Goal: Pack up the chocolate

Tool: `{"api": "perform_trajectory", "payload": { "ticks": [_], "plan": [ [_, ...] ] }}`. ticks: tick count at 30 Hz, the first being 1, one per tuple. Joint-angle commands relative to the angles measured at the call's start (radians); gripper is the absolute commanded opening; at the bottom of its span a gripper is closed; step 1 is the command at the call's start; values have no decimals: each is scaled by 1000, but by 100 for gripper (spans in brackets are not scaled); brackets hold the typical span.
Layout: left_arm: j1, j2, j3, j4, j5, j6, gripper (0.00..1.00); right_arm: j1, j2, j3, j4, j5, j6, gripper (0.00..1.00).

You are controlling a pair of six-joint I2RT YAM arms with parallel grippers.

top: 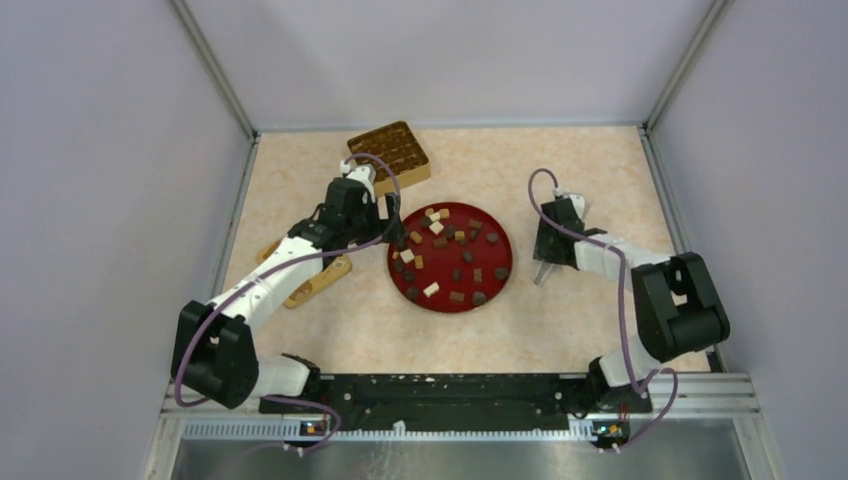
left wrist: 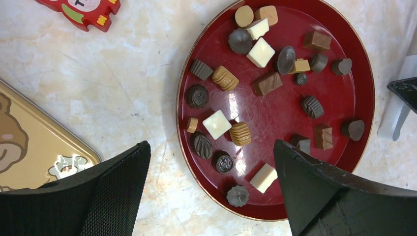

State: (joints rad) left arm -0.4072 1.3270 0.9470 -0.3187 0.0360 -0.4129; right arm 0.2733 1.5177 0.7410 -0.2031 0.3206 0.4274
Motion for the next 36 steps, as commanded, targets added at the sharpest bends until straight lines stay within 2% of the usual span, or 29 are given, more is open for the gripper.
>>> {"api": "perform_trajectory", "payload": {
  "ticks": [1, 6, 10, 13, 25, 30, 36],
  "plan": [
    [4, 3, 30, 1, -8, -13, 99, 54, 28, 43, 3, -39, -126, 53],
    [4, 2, 31, -8, -10, -18, 99, 58, -6, 8, -1, -42, -130, 55],
    [4, 1, 31, -7, -9, -16, 99, 48, -6, -5, 13, -13, -91, 71],
    [4, 5, 44, -13, -8, -11, 99, 46, 23, 41, -2, 32, -34, 77],
    [4, -22, 36, -28, -27, -6, 99, 43, 109, 146, -27, 61, 201, 73],
    [4, -23, 32, -33, -27, -7, 99, 54, 107, 133, -17, 84, 215, 74],
    [4, -27, 33, -35, -27, -8, 99, 40, 130, 134, 62, 47, 141, 74]
  ]
}}
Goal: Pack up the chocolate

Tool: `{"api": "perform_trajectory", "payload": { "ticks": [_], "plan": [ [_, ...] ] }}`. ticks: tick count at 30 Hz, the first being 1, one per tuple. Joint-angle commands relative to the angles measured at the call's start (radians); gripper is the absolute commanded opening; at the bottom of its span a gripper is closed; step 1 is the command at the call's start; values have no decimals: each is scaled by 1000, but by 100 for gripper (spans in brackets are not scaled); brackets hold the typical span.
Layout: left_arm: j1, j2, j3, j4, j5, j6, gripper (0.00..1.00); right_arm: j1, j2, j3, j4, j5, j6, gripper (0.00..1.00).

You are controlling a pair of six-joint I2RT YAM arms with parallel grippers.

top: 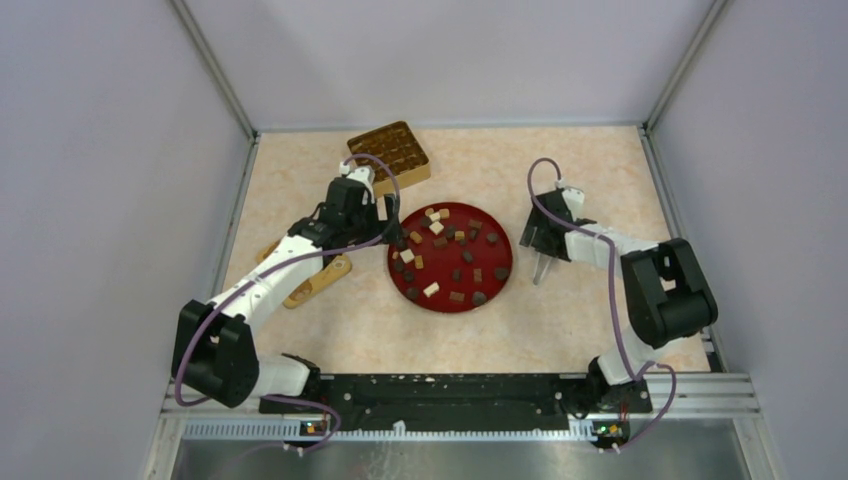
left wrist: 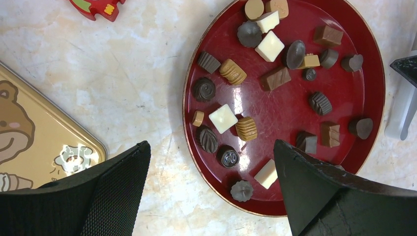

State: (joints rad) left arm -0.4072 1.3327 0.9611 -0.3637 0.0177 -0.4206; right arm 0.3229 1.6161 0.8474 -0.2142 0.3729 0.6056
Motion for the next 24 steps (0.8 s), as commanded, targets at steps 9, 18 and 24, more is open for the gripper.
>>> {"api": "perform_trajectory", "payload": {
  "ticks": [9, 18, 24],
  "plan": [
    [4, -50, 10, 7, -42, -3, 99, -13, 40, 40, 42, 2, -84, 62],
    [4, -39, 24, 1, -33, 3, 99, -18, 73, 62, 101, -50, -161, 47],
    [4, -63, 9, -4, -44, 3, 99, -28, 102, 118, 138, -193, -341, 41]
  ]
}}
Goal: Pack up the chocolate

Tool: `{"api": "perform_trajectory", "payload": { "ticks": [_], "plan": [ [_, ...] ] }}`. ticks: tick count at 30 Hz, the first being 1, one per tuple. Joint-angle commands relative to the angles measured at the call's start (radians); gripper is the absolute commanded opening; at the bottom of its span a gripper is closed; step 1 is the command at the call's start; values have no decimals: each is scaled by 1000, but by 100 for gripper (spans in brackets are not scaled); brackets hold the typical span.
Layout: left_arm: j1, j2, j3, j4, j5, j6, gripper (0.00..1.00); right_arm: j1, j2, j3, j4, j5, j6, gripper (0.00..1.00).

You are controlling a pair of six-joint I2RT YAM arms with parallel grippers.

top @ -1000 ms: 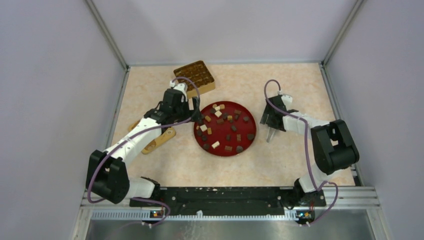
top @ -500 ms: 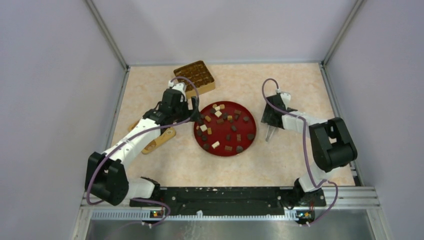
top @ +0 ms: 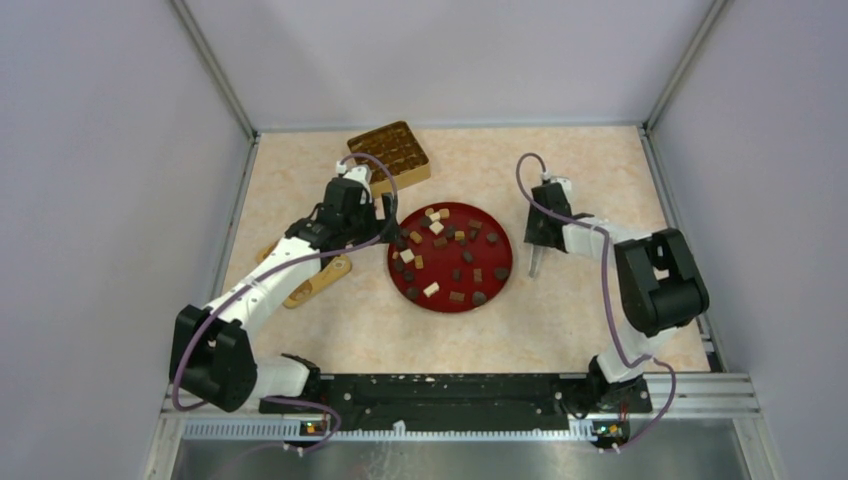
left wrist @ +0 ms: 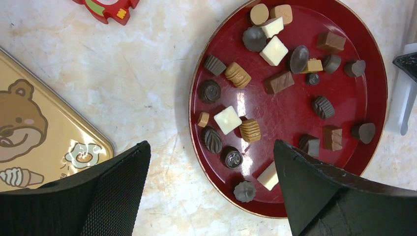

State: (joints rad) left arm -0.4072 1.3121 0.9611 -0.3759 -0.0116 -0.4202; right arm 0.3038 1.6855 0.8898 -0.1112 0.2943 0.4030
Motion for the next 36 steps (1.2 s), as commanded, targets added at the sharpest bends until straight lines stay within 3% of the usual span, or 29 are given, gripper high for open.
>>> {"api": "perform_trajectory", "payload": {
  "ticks": [1, 6, 11, 15, 19, 25, 34, 36],
  "plan": [
    [4, -44, 8, 8, -15, 2, 99, -9, 44, 95, 19, -134, -186, 41],
    [4, -49, 4, 7, -12, -3, 99, -9, 91, 179, -86, -182, -277, 44],
    [4, -56, 4, 4, -20, 4, 99, -9, 86, 174, -66, -138, -198, 65],
    [4, -55, 6, 5, -29, 8, 99, -9, 73, 164, -40, -122, -131, 76],
    [4, -50, 8, 4, -25, 6, 99, -9, 77, 166, -31, -96, -93, 75],
    [4, -44, 10, 5, -20, 2, 99, 5, 102, 175, -21, -72, -92, 65],
    [4, -37, 13, 6, -6, 0, 99, 36, 157, 191, -26, -12, -112, 63],
    [4, -36, 14, 5, -1, 0, 99, 39, 165, 199, -26, -11, -113, 59]
  ]
}}
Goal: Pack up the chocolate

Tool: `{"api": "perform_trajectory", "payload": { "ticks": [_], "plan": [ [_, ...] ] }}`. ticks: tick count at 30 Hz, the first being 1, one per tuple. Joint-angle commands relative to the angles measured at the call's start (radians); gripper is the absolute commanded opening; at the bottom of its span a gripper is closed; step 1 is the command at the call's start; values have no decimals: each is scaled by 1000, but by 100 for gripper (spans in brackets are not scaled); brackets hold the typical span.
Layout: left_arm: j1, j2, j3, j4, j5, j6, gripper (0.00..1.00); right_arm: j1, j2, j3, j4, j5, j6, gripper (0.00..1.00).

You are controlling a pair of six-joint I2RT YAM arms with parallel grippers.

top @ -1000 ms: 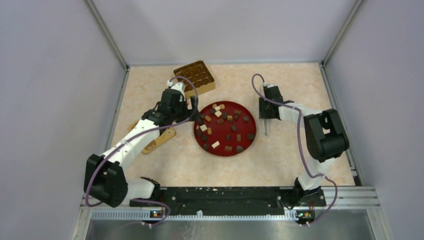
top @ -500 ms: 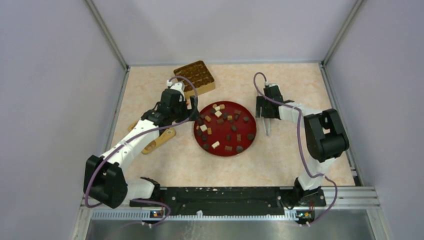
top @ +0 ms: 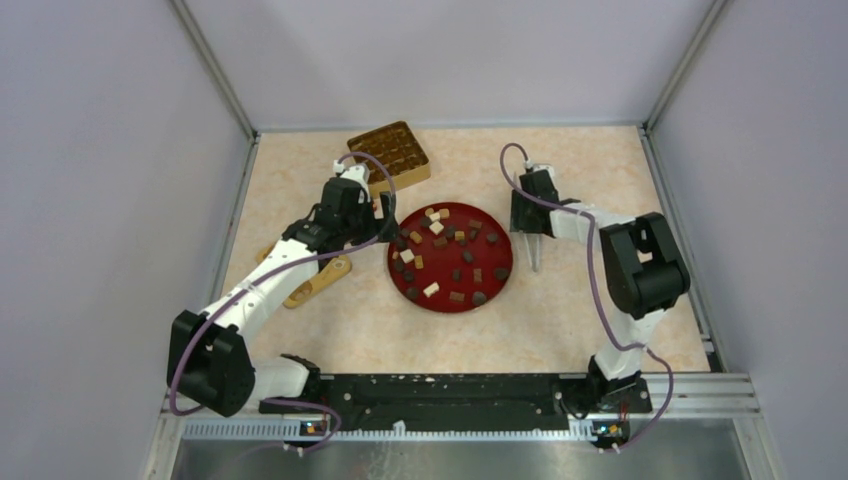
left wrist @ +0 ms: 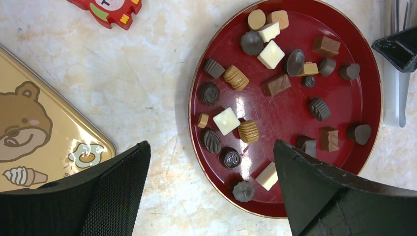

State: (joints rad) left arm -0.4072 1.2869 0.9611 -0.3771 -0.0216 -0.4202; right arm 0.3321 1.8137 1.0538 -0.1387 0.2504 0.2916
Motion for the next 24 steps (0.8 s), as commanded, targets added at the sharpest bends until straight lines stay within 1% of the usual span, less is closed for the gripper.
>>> {"api": "perform_trajectory", "payload": {
  "ticks": [1, 4, 7, 8, 9, 12, 24],
  "plan": [
    [4, -12, 14, 6, 11, 0, 99, 11, 40, 40, -4, 37, -1, 57],
    [4, -15, 16, 1, 10, 0, 99, 12, 38, 42, -11, 40, 1, 56],
    [4, -17, 17, 3, 8, 0, 99, 12, 33, 44, -17, 43, 3, 45],
    [4, -18, 17, 3, 7, 0, 99, 12, 30, 46, -22, 41, 4, 45],
    [4, -17, 18, 3, 7, 1, 99, 12, 27, 48, -28, 37, 4, 46],
    [5, -16, 16, 6, 7, 1, 99, 13, 18, 47, -34, 27, 2, 54],
    [4, -16, 8, 4, -7, 3, 99, 33, -19, -30, -33, 54, 23, 54]
  ]
}}
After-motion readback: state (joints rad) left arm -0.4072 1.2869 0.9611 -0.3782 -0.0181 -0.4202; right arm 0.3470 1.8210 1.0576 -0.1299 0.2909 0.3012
